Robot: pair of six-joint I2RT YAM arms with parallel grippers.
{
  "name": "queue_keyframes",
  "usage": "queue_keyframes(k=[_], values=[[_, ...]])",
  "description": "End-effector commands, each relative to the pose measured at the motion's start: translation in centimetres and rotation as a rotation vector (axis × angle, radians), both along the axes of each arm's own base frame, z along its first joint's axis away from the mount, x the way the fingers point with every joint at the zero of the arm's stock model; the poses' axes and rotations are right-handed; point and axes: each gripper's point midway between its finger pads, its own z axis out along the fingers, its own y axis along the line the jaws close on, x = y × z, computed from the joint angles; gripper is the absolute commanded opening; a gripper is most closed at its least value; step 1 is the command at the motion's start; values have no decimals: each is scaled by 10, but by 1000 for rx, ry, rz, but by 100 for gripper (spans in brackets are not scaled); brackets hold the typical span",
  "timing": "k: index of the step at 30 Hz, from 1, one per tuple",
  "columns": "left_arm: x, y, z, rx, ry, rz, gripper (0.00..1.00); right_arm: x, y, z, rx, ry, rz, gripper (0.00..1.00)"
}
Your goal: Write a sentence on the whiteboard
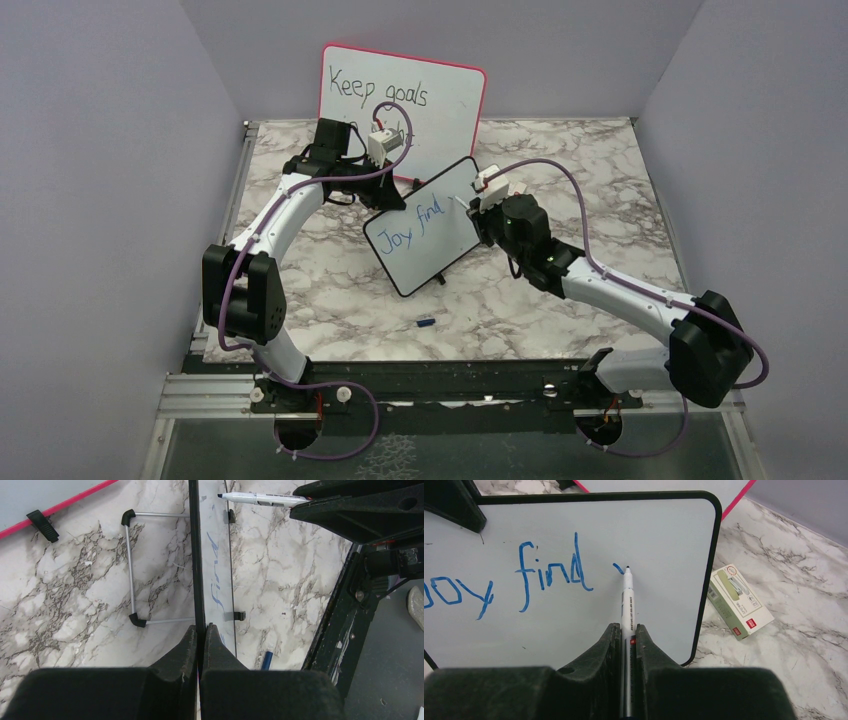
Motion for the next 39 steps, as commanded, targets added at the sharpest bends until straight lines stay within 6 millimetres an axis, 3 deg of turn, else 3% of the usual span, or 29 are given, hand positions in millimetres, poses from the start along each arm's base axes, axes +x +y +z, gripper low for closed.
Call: queue_keyframes(k=[1, 16, 39], values=[[-11, 5, -34, 90, 59, -10, 0, 12, 3, 21, 47, -54, -23, 1], [-11, 5, -34, 90, 58, -10, 0, 14, 6, 15, 31, -31, -16, 0], [-10, 4, -34, 87, 58, -12, 0, -19, 6, -35, -80, 167, 97, 0]])
